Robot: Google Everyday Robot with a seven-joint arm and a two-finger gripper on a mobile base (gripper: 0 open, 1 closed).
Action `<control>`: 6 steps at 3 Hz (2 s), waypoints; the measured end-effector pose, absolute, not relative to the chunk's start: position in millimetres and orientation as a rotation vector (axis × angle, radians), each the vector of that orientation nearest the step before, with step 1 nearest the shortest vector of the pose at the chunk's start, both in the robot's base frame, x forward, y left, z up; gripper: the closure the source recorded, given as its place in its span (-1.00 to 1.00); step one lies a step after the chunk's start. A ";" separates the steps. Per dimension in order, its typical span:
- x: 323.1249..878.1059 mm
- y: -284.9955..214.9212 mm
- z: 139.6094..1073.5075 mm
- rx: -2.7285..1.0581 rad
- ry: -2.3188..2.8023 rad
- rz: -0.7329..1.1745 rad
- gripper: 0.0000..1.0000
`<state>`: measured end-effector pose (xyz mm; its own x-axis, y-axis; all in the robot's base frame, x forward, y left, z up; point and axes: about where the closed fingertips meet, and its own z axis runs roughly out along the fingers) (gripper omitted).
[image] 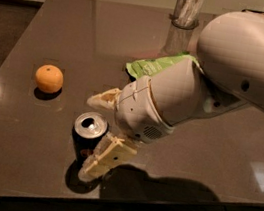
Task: Move pepsi can near green rice chip bag
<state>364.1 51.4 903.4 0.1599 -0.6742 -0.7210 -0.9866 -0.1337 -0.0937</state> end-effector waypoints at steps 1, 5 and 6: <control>364.5 51.7 904.3 -1.884 1.577 0.758 -0.01; 497.9 -60.9 934.1 -1.425 1.976 0.533 1.00; 521.4 -84.4 932.8 -1.352 2.026 0.478 1.00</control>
Offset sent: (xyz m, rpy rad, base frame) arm 0.0132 -0.0099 0.0040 0.0547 0.1541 0.0038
